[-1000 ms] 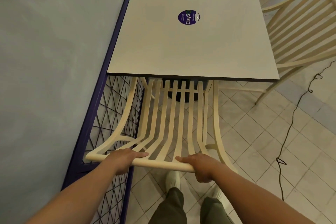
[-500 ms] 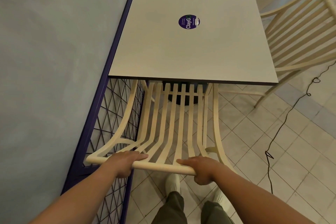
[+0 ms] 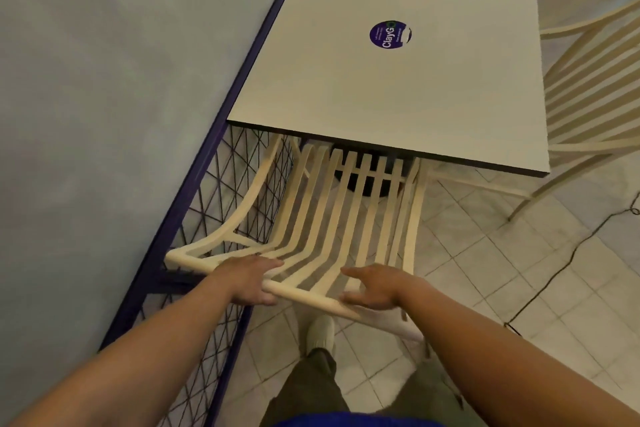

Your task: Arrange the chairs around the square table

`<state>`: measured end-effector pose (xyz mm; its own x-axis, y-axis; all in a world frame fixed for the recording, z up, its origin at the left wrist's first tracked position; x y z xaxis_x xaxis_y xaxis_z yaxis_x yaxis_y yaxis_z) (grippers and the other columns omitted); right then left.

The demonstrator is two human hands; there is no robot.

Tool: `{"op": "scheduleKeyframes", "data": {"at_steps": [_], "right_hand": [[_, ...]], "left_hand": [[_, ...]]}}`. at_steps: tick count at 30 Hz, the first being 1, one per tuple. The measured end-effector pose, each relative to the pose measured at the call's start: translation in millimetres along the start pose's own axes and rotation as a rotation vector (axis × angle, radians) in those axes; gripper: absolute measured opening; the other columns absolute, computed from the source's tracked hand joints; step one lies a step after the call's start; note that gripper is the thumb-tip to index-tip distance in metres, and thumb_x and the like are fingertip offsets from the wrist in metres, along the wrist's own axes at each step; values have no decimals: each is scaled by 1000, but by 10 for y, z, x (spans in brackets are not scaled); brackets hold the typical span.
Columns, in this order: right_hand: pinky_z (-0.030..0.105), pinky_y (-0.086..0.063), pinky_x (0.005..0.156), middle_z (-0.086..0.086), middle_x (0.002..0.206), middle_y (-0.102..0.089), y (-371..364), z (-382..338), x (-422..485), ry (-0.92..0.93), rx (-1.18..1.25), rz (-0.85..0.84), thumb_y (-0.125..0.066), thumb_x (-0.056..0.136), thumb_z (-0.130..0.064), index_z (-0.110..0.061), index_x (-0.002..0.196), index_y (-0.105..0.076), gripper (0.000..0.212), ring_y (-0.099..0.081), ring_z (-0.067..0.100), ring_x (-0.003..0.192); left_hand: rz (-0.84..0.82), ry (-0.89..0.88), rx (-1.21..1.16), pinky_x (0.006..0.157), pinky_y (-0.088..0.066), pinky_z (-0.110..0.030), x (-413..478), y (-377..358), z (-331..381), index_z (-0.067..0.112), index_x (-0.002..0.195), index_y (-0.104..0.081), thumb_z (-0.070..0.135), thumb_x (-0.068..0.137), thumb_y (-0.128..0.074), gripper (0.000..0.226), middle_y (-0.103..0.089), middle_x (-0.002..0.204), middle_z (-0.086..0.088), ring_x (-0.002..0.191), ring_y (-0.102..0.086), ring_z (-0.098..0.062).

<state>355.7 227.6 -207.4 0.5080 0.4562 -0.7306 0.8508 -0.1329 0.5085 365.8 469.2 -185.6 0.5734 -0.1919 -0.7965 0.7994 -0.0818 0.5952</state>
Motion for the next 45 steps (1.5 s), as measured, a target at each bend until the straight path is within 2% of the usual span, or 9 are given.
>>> {"op": "scheduleKeyframes", "data": {"at_steps": [7,14,20,23,30,38,45], "right_hand": [[44,-26,116,8,160,-32,186,574,-309,110,-190,-18,-43,94,-68,-31,157,-21,76,-29,30,146],[45,-28,116,4,159,-35,270,848,-847,227,-377,-21,-44,96,-62,-27,155,-27,71,-32,28,145],[46,-34,112,7,152,-45,157,742,-1127,288,-495,-39,-49,98,-54,-24,153,-33,65,-41,29,139],[47,-35,112,5,150,-47,93,665,-1238,316,-558,-57,-49,97,-54,-26,152,-35,63,-43,28,137],[50,-35,113,6,153,-42,-106,483,-1547,372,-694,-41,-48,96,-58,-29,153,-31,66,-40,29,139],[50,-37,112,8,151,-44,-123,494,-1970,446,-723,-25,-51,95,-57,-30,152,-33,66,-43,29,136],[49,-36,113,6,153,-43,239,509,-2163,603,-786,-32,-49,96,-57,-27,153,-32,67,-42,28,138]], "left_hand": [[169,119,-149,109,-38,-41,-241,-117,1021,41,153,-31,65,84,-64,80,-45,154,6,136,-45,-20],[347,200,-357,114,-30,-41,-634,-263,2130,34,152,-36,57,89,-63,72,-35,159,4,143,-36,-22],[435,261,-475,119,-21,-42,-975,-524,2515,31,155,-31,48,92,-62,72,-28,163,2,149,-25,-22],[436,320,-547,117,-25,-43,-1131,-721,2628,31,155,-30,43,93,-63,72,-31,162,0,147,-29,-24],[424,478,-725,107,-41,-43,-1479,-1213,2777,34,153,-35,52,89,-63,72,-43,155,-7,138,-42,-29],[463,564,-817,110,-37,-39,-1858,-1319,3263,27,153,-36,48,91,-65,72,-37,158,-7,141,-39,-27],[493,742,-901,110,-39,-38,-2065,-1179,3625,30,155,-33,53,91,-62,75,-38,158,-8,139,-41,-27]]}}
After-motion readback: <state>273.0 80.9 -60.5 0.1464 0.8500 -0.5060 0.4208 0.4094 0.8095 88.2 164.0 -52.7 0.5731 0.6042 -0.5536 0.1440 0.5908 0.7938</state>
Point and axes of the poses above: each hand's wrist, its own x-axis towards the middle knuckle, its own y-axis out of the back of the hand, z = x × y, the point moved 9 cm from there along x, towards the middle knuckle
